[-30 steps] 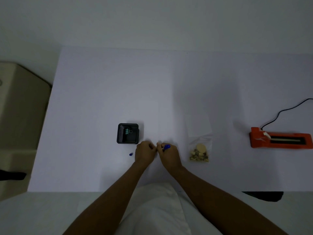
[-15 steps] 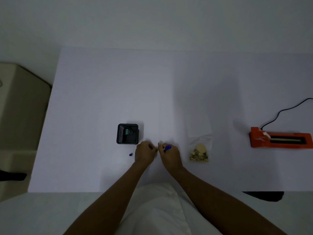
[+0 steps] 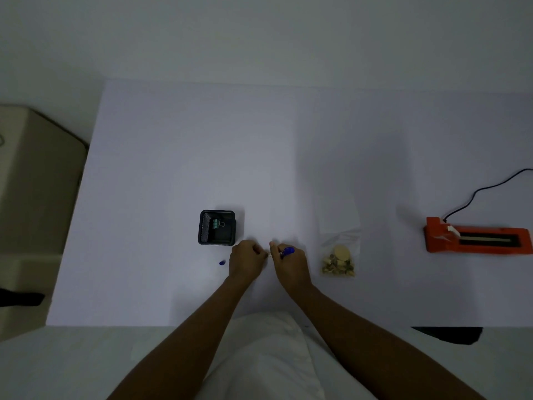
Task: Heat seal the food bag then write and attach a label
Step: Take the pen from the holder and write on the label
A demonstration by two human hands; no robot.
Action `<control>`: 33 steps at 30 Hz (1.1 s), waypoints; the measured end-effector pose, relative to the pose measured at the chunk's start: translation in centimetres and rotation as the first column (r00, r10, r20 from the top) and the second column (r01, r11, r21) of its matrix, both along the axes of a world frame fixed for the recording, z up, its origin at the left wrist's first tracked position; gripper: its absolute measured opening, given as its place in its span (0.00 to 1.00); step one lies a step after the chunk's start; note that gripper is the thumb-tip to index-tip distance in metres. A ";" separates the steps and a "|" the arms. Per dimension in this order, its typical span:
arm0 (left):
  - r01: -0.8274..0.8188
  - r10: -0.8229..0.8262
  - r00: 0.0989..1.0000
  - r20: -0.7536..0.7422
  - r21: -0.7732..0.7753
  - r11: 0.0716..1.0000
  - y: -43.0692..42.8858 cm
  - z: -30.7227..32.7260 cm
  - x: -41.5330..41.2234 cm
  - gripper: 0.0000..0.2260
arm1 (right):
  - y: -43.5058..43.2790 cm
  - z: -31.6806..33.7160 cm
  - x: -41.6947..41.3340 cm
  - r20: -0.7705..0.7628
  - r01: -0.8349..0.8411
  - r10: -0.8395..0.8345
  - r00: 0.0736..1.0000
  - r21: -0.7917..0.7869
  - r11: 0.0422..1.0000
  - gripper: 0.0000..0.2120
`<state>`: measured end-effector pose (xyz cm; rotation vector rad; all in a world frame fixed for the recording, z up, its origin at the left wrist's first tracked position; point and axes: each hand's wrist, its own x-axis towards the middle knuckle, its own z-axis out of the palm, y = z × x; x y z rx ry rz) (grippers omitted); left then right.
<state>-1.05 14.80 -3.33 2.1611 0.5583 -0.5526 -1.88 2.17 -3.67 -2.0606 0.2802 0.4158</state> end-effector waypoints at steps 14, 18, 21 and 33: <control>0.035 -0.035 0.999 0.037 -0.001 0.999 0.5 0.5 -0.6 0.09 | 0.6 -1.3 -0.9 0.198 -0.134 0.113 0.974 0.095 0.986 0.15; 0.070 -0.075 0.987 0.141 0.040 0.997 1.2 1.4 -1.7 0.10 | 1.0 -0.9 -1.0 0.199 -0.117 0.102 0.975 0.069 0.991 0.12; 0.095 -0.141 0.940 0.312 0.160 0.983 2.7 1.8 -3.1 0.05 | 1.4 -0.4 -1.3 0.189 -0.077 0.069 0.980 0.037 0.996 0.15; 0.112 -0.158 0.970 0.183 0.236 0.965 8.8 -0.1 -5.7 0.11 | 3.0 0.8 -2.6 0.295 -0.135 0.120 0.948 0.031 0.990 0.15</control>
